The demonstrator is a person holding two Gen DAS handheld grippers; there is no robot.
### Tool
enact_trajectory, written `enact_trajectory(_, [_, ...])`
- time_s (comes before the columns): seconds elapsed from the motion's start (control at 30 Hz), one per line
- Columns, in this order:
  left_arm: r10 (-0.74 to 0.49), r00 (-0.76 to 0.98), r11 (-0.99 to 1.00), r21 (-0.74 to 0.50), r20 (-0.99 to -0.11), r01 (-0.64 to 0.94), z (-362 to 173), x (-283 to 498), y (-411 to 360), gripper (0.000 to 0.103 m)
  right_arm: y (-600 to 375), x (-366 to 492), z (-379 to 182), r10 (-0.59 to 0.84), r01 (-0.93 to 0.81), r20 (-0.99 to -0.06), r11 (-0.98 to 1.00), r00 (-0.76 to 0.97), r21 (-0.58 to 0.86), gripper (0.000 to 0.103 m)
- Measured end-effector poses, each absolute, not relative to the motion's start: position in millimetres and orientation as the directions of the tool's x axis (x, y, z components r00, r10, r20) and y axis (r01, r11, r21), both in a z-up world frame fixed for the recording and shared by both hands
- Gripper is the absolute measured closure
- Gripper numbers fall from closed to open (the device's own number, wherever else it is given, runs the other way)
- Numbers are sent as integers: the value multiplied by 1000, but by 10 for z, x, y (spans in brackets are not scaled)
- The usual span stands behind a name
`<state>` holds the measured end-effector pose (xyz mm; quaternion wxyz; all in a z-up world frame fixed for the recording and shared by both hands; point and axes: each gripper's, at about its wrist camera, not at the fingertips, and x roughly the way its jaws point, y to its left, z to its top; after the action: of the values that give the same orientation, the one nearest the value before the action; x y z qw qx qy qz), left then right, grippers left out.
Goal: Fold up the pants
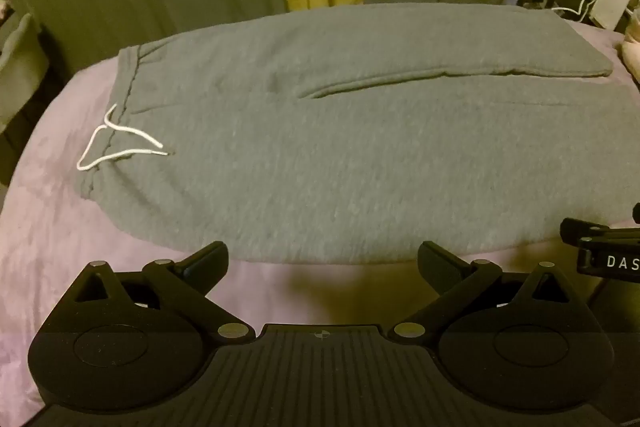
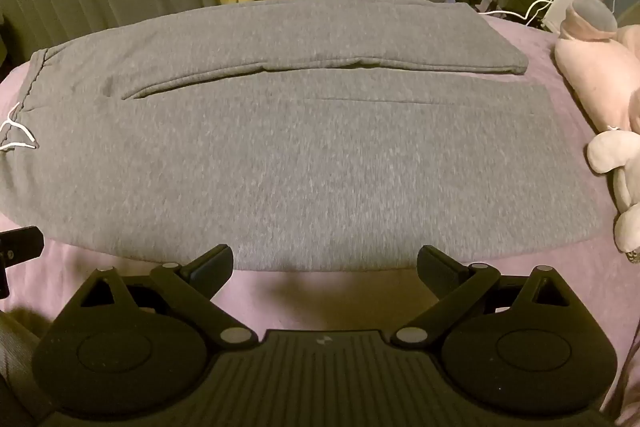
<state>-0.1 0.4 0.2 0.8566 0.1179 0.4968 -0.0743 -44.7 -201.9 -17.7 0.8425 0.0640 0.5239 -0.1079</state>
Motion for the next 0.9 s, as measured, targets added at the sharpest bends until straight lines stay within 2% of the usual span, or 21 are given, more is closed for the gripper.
enact_trajectory(0.9, [-8,489,960,130,-872,248,-2,15,-36,0,-2032,-445,-168,-112,250,-896,968,430,-1,4])
